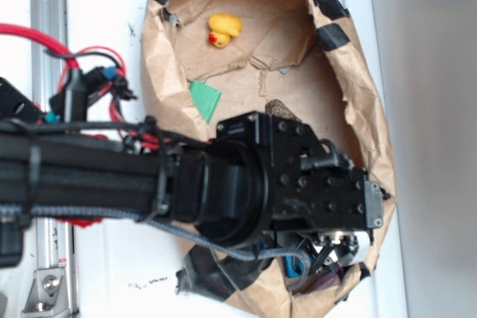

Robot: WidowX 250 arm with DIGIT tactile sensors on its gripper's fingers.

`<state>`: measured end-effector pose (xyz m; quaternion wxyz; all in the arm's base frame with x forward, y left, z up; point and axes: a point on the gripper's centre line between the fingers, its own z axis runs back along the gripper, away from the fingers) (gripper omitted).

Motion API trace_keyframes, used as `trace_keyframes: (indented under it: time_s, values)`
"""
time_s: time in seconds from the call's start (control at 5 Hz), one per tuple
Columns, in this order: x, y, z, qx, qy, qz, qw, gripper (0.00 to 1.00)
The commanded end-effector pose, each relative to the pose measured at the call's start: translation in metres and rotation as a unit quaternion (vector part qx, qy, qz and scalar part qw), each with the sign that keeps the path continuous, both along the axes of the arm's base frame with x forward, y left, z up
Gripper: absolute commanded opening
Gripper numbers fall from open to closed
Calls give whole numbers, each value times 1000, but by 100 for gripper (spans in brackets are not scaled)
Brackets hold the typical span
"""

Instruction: Grab the blue block.

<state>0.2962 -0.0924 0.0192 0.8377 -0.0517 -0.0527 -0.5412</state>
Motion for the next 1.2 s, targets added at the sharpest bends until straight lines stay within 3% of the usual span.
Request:
trace_keyframes:
  time_s: [0.0, 0.2, 0.4, 0.6, 0.8, 1.0]
  values:
    - [-12, -8, 10, 46, -43, 59, 996, 0]
    - [-3, 36, 22, 82, -35, 181, 979, 0]
    - [-19, 74, 51, 101, -30, 302, 948, 0]
    - [-42, 108, 83, 100, 2, 416, 904, 0]
    - [-63, 123, 116, 75, 28, 511, 856, 0]
    - [-73, 115, 165, 32, 29, 530, 847, 0]
